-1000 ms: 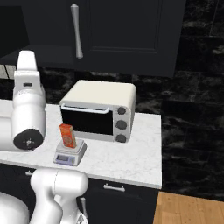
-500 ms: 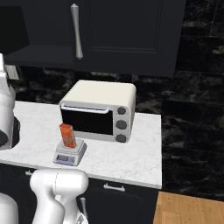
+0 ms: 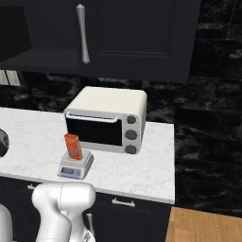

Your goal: Pick the boxed food and place it on the digital scale for weighing, and close the cabinet.

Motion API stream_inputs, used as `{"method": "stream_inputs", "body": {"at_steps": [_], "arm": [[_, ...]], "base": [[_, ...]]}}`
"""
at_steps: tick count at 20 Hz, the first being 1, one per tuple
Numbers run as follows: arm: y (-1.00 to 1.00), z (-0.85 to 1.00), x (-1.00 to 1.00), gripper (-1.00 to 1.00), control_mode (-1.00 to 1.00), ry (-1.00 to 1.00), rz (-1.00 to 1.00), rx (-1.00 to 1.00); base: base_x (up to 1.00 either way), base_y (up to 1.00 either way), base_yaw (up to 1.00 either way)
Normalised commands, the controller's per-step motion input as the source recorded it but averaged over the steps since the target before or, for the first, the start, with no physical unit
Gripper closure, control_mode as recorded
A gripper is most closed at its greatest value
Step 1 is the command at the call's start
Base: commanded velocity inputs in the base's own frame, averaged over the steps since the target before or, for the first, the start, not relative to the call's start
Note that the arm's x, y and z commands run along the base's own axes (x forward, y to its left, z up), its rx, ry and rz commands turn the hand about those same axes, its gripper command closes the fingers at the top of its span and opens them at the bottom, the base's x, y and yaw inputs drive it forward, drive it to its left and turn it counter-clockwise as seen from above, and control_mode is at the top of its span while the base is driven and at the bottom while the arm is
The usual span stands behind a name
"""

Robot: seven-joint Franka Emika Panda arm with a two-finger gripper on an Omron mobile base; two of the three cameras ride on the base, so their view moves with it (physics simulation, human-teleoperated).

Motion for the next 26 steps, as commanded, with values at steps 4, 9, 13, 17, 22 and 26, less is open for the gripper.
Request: {"method": "stream_inputs", "body": {"at_steps": [4, 9, 13, 17, 22, 26], "arm": [[0.27, -0.13, -0.83, -1.00, -1.00, -0.06, 0.00, 0.08], [0.50, -0.33, -0.78, -1.00, -1.00, -0.14, 0.00, 0.07], [0.66, -0.09, -0.70, -1.00, -1.00, -0.20, 0.00, 0.04], [0.42, 0.00, -0.92, -1.00, -1.00, -0.18, 0.00, 0.01], [0.18, 0.00, -1.00, -1.00, -1.00, -0.08, 0.00, 0.00], [0.14, 0.01, -1.00, -1.00, -1.00, 0.05, 0.00, -0.05]], "base": [[0.00, 0.00, 0.00], [0.00, 0.00, 0.00], [0.00, 0.00, 0.00], [0.00, 0.00, 0.00], [0.00, 0.00, 0.00], [0.00, 0.00, 0.00]]}}
